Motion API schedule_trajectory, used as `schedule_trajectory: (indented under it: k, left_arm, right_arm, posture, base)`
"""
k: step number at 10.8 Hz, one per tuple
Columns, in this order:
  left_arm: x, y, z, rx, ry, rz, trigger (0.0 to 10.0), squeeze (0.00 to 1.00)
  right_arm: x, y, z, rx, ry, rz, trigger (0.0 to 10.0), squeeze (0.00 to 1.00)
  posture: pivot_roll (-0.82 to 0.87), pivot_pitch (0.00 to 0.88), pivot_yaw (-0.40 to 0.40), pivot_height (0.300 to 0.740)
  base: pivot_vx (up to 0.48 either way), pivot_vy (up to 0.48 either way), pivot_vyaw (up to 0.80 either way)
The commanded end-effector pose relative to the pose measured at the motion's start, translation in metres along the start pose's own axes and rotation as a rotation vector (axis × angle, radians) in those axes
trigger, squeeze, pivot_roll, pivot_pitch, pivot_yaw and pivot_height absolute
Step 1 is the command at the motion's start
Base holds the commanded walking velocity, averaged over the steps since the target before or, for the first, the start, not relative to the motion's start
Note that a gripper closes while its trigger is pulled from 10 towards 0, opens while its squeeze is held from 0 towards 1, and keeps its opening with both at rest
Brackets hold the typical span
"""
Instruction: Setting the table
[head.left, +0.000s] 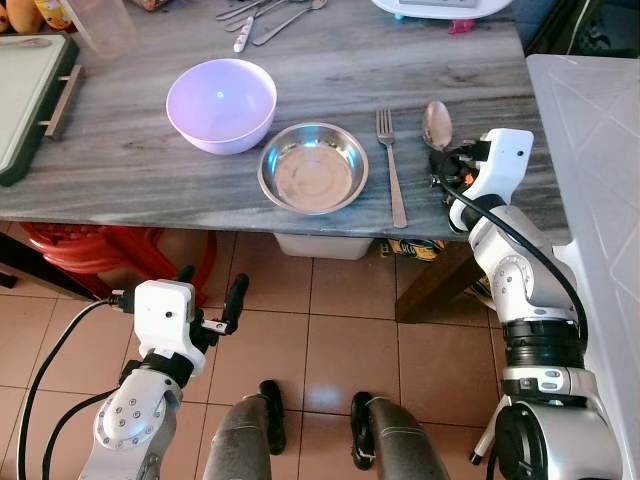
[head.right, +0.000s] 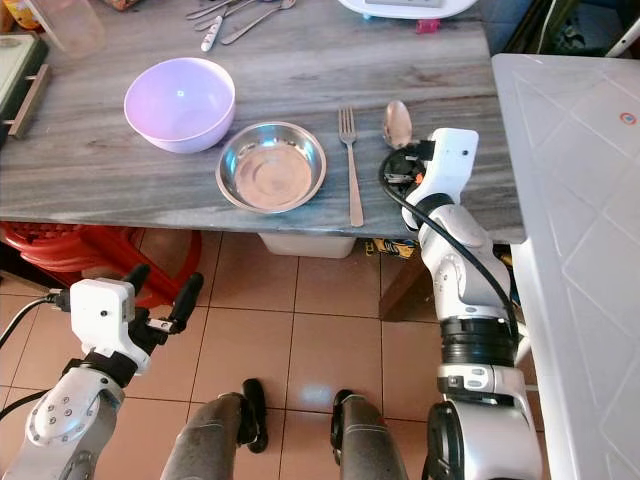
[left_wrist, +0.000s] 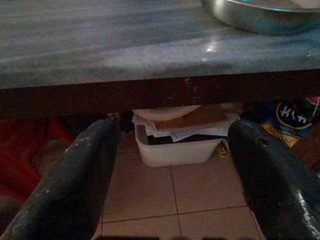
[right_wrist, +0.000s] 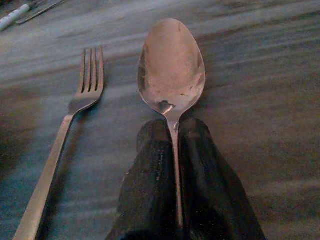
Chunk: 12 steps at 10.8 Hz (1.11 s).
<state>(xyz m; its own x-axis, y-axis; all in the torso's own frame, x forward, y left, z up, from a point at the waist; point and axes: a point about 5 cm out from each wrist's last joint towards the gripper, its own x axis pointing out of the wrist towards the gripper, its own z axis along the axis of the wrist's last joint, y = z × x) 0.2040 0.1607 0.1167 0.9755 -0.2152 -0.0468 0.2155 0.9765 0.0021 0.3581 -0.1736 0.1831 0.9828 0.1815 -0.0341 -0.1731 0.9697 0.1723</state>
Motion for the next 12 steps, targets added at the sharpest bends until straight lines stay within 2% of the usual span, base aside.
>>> schedule_trajectory:
  k: [1, 11, 12]
  left_arm:
    - [-0.003, 0.001, -0.005, 0.001, 0.032, 0.004, 10.0, 0.00]
    - [-0.002, 0.000, -0.006, 0.005, 0.043, 0.007, 10.0, 0.00]
    - [-0.001, -0.001, -0.006, 0.004, 0.044, 0.007, 10.0, 0.00]
  right_arm:
    - [-0.001, 0.000, -0.027, 0.018, 0.121, 0.006, 10.0, 0.00]
    - [-0.001, 0.003, -0.037, 0.011, 0.172, 0.043, 10.0, 0.00]
    - [-0.001, 0.002, -0.038, 0.014, 0.171, 0.046, 10.0, 1.00]
  posture:
    - [0.05, 0.327, 0.047, 0.740]
    - [0.05, 0.331, 0.046, 0.740]
    - [0.05, 0.332, 0.044, 0.740]
  base:
    - [0.000, 0.000, 0.00]
    - [0.000, 0.000, 0.00]
    - [0.000, 0.000, 0.00]
